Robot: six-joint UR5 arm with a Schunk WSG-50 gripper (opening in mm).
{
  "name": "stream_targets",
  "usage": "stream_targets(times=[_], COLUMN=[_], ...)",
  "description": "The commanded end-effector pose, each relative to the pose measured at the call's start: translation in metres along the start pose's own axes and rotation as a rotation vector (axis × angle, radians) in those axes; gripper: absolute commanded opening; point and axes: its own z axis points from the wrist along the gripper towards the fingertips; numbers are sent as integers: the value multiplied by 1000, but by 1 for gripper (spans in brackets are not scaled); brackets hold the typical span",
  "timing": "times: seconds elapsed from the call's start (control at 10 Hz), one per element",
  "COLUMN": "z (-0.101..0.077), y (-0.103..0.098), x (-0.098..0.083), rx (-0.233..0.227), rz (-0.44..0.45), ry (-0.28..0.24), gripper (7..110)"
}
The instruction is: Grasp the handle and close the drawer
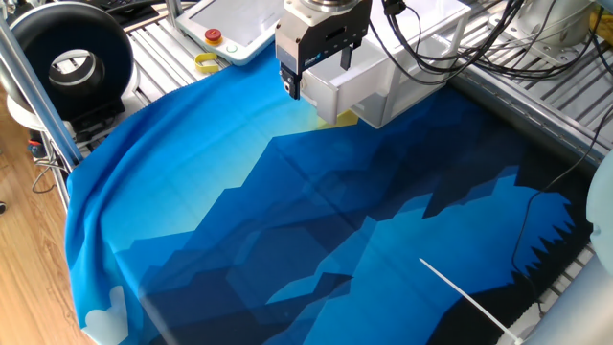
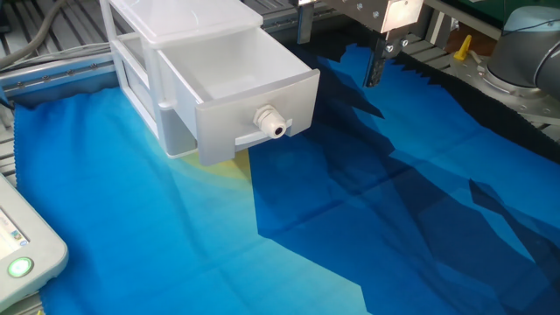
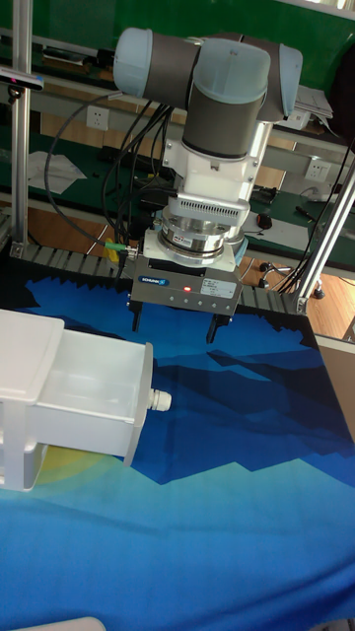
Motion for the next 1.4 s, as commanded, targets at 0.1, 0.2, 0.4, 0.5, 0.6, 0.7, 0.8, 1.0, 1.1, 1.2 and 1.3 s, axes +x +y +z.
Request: stream_targets(times=[0.1,0.2,0.4,0.5,0.6,0.7,0.8,1.0,1.1,1.2,1.3], z=[0,1,1,1,1,1,1,1,2,2,2], y=[24,24,24,24,24,24,24,23,23,22,22], x=[-20,-20,-20,-20,-20,-20,-20,-19,-19,-18,-16], rx=[-97,-97,-95,-95,-95,-95,-95,-92,-90,-87,-83], rz=[283,283,283,283,283,283,283,285,287,288,297], ry=[-66,-66,-66,-66,-66,-66,-66,-63,-62,-61,-52], gripper=[7,7,7,7,7,7,7,7,7,7,7])
